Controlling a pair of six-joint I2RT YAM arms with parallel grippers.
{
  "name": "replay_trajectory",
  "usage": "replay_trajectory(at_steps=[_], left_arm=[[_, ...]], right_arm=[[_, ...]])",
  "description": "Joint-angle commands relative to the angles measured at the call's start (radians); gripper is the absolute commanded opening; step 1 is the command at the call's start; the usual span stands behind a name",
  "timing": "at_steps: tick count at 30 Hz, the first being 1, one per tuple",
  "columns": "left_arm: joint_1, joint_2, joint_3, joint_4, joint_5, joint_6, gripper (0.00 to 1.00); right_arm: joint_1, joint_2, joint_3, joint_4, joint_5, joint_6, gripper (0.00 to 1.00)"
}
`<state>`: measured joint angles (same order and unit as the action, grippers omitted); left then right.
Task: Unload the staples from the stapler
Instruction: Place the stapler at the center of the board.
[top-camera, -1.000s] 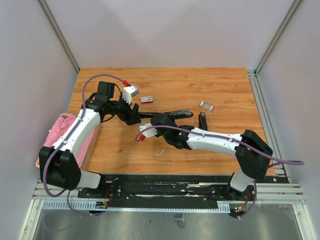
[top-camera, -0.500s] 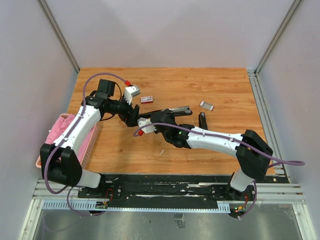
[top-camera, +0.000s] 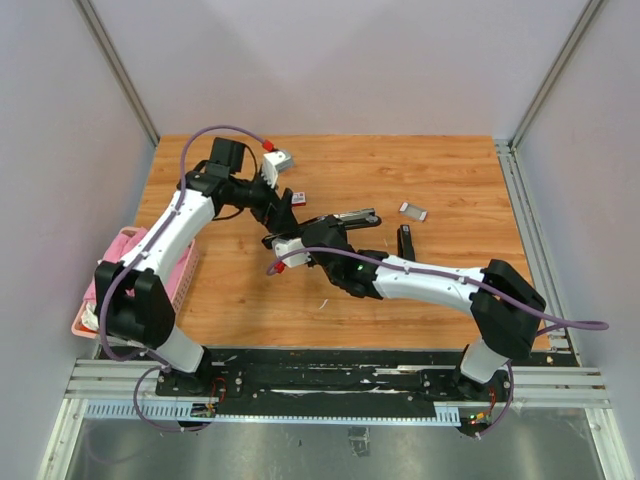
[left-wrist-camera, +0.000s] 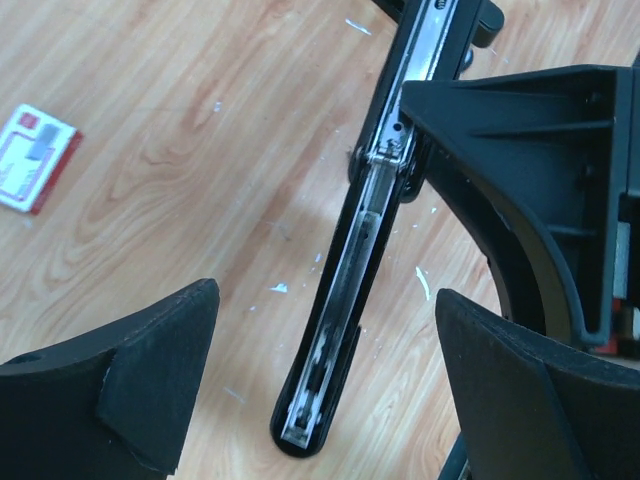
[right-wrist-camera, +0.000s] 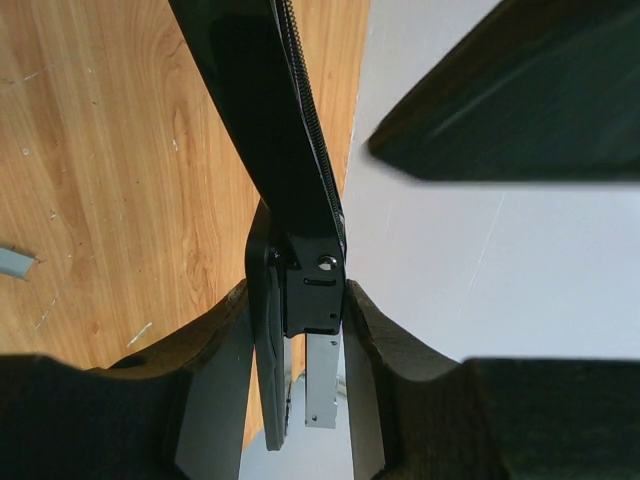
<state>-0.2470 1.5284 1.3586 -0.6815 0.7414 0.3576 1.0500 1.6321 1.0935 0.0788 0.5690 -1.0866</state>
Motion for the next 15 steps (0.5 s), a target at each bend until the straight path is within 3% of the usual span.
replay_trajectory(at_steps=[1, 7, 15], left_arm=[[-0.069, 0.049, 0.033, -0.008, 0.005, -0.007, 0.94], [-0.148, 0.087, 0.054, -0.02, -0.065, 0.004, 0.95], [-0.166, 0.13, 0.089, -0.022, -0.148, 0.001, 0.9]], right_arm=[[0.013, -0.033, -0.005, 0.084, 0.01, -0.021, 0.16], [0.015, -0.038, -0.009, 0.08, 0.001, -0.018, 0.15], [0.025, -0.051, -0.024, 0.073, -0.025, -0.023, 0.15]])
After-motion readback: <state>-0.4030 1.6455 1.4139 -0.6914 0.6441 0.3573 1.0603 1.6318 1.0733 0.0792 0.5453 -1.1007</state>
